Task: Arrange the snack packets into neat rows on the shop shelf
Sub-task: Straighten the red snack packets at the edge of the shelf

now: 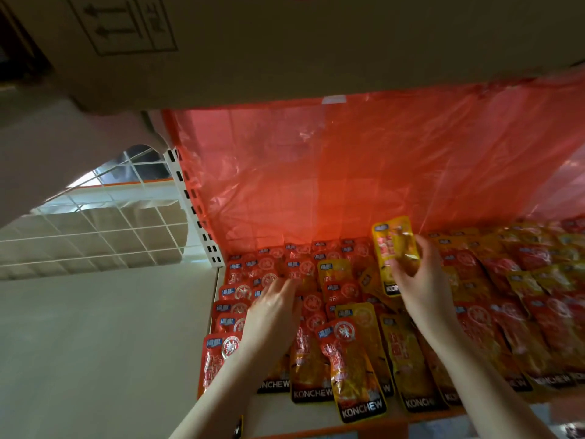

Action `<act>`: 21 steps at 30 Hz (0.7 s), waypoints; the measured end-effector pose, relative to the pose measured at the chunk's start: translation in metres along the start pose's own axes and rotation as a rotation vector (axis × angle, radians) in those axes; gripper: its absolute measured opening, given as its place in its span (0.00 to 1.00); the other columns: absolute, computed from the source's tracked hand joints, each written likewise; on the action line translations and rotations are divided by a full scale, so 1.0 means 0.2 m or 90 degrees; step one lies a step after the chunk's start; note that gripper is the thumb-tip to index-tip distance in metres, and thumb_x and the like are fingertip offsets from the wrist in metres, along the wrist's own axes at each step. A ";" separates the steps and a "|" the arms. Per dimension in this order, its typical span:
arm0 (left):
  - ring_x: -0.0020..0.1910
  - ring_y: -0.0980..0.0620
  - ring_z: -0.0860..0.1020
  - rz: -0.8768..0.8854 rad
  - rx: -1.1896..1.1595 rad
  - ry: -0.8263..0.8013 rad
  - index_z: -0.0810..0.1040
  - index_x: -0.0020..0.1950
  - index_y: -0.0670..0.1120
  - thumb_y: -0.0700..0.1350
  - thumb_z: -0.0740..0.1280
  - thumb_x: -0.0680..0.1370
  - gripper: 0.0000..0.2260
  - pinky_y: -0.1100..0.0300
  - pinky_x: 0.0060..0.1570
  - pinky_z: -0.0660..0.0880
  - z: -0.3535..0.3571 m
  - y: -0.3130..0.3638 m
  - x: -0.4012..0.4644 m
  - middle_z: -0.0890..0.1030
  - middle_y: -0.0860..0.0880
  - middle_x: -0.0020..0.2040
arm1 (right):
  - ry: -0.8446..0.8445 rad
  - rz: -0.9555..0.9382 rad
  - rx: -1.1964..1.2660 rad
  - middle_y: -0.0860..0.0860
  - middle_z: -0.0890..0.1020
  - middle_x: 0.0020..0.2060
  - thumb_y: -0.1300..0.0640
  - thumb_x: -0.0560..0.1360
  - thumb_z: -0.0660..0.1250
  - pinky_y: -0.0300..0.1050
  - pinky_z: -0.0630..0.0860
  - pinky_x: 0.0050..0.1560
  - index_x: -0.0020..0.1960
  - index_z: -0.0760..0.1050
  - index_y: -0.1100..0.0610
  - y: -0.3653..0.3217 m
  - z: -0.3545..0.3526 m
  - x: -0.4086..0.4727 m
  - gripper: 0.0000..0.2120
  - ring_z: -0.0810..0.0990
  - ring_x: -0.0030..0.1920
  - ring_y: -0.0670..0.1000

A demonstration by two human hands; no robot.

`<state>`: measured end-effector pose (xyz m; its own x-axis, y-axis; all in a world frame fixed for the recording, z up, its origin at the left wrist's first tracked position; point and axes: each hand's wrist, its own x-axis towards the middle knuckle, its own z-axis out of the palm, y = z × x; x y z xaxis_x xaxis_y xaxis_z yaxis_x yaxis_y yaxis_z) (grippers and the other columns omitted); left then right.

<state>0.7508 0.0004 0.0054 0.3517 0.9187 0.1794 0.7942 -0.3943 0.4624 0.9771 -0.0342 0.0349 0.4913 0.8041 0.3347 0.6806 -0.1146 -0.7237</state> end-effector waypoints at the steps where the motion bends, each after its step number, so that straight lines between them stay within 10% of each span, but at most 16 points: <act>1: 0.59 0.53 0.73 0.009 0.027 0.000 0.69 0.67 0.52 0.49 0.62 0.79 0.17 0.57 0.59 0.73 0.01 0.02 -0.04 0.74 0.54 0.61 | 0.014 -0.004 -0.042 0.44 0.72 0.33 0.58 0.75 0.69 0.46 0.72 0.24 0.69 0.64 0.62 0.03 -0.02 -0.01 0.26 0.75 0.28 0.50; 6: 0.49 0.45 0.77 0.013 0.150 0.065 0.78 0.54 0.47 0.47 0.73 0.70 0.15 0.52 0.44 0.76 0.00 0.06 -0.17 0.79 0.49 0.51 | 0.052 0.004 -0.186 0.58 0.81 0.45 0.58 0.73 0.70 0.44 0.73 0.30 0.65 0.67 0.62 0.16 -0.03 -0.07 0.23 0.79 0.38 0.57; 12: 0.61 0.50 0.70 -0.042 0.108 0.001 0.67 0.65 0.49 0.55 0.59 0.79 0.18 0.56 0.58 0.71 0.00 0.07 -0.25 0.71 0.50 0.63 | 0.069 0.079 -0.301 0.65 0.73 0.59 0.58 0.72 0.70 0.65 0.72 0.52 0.65 0.68 0.62 0.16 -0.02 -0.11 0.24 0.70 0.59 0.69; 21: 0.58 0.49 0.73 -0.114 0.081 -0.064 0.58 0.70 0.47 0.55 0.60 0.79 0.24 0.59 0.47 0.74 0.01 0.18 -0.26 0.66 0.48 0.63 | -0.042 -0.272 -0.111 0.52 0.78 0.51 0.62 0.71 0.69 0.43 0.75 0.55 0.56 0.76 0.60 -0.07 0.10 -0.41 0.14 0.76 0.53 0.50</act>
<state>0.7615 -0.0612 0.0108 0.2429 0.9699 0.0140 0.9017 -0.2311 0.3653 0.9169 -0.0870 0.0048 0.1158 0.8354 0.5373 0.8987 0.1423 -0.4149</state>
